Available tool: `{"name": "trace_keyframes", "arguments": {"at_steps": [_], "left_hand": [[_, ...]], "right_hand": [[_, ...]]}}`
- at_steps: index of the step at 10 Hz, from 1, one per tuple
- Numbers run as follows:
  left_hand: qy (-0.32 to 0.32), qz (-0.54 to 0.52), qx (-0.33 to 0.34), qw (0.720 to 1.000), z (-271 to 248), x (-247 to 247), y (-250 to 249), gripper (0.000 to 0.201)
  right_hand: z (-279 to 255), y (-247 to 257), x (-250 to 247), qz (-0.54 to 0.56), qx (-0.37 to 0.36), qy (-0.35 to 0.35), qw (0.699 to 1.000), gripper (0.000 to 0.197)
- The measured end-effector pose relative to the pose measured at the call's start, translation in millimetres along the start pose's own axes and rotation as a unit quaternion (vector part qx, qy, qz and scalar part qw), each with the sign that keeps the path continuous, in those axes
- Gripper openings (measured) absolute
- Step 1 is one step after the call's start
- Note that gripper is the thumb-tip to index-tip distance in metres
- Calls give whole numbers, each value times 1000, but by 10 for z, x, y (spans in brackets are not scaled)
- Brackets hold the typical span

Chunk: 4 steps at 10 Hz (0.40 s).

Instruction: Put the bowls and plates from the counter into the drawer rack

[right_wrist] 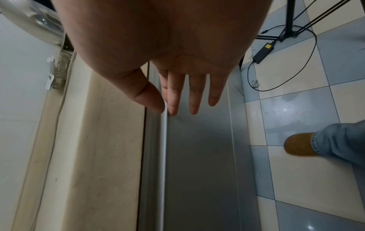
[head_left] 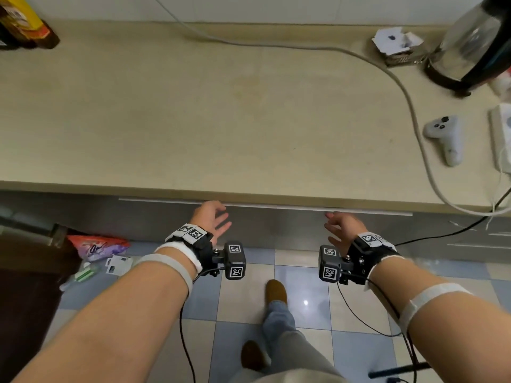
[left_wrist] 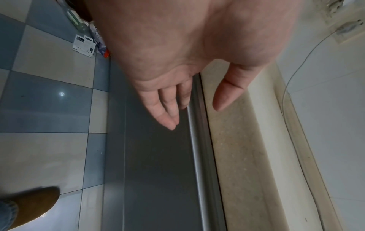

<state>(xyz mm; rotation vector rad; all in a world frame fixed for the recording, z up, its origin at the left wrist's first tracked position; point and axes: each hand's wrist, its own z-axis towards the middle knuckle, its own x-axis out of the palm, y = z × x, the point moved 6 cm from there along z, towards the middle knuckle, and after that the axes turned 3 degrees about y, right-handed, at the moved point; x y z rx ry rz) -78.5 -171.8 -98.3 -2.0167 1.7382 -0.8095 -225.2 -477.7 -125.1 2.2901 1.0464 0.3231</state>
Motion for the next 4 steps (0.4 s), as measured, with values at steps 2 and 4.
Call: {"name": "trace_keyframes", "arguments": {"at_steps": [2,4], "left_hand": [[2,-13,17,1000,-60,7,-79,37],[0,9,38,999,-180,-114,-150,32]], "right_hand": [[27,25,128,7,-15,39,999,45],[-40,19,125,4,-16,25,1000,27]]}}
